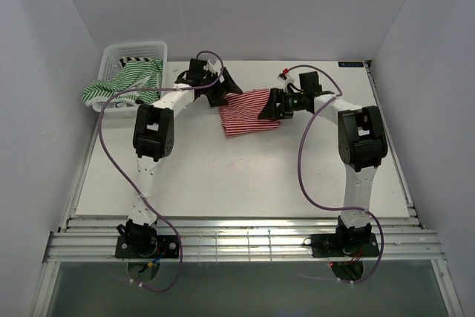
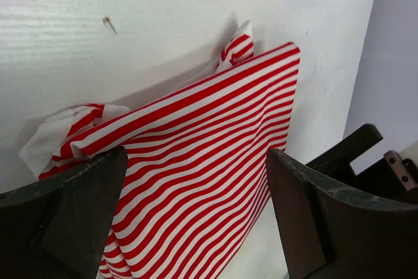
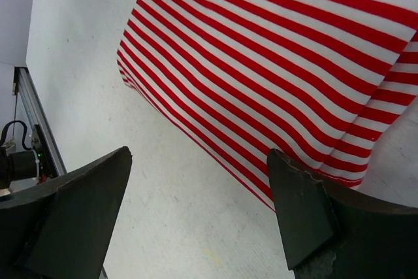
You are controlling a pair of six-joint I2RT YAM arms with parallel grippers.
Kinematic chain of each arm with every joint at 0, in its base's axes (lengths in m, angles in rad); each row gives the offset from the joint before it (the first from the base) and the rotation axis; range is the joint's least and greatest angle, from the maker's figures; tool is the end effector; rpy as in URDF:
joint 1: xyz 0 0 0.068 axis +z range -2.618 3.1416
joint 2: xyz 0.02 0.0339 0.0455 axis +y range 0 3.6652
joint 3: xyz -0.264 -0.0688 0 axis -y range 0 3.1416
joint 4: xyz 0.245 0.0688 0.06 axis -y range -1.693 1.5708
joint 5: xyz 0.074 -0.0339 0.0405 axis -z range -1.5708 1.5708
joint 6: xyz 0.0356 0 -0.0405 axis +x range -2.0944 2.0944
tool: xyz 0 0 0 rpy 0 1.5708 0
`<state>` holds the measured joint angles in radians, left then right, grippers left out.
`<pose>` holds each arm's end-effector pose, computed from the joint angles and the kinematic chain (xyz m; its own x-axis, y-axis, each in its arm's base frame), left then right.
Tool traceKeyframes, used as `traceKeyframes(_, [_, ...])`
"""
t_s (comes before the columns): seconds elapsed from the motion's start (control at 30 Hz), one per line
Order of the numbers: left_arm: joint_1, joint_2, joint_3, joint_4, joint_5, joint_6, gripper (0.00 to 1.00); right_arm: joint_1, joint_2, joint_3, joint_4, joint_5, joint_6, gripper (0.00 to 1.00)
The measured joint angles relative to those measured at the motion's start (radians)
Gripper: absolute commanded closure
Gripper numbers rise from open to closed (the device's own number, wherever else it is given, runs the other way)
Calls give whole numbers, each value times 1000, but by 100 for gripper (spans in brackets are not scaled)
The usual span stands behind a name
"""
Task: Fold and stack the tank tops
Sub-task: Fold the tank top
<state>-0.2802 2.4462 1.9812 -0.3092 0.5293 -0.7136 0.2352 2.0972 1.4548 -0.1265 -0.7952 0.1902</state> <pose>0.5173 -0.1676 0.1532 -0.8913 -0.3314 -0.3095 0.0030 0.6782 -0.7349 0.4374 0.1309 0.1742 -0.7892 -0.0530 -0.6119 -0.5224 0.5818 0.6234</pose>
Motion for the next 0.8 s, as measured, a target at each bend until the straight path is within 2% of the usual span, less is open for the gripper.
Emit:
traceKeyframes(0.2, [13, 50, 90, -13, -34, 3, 2, 0, 5, -31, -9, 0, -30, 10])
traceKeyframes(0.57, [35, 65, 96, -3, 42, -11, 2, 0, 23, -21, -57, 11, -50, 10])
traceKeyframes(0.8, [33, -28, 68, -31, 55, 21, 2, 1, -17, 13, -106, 106, -48, 10])
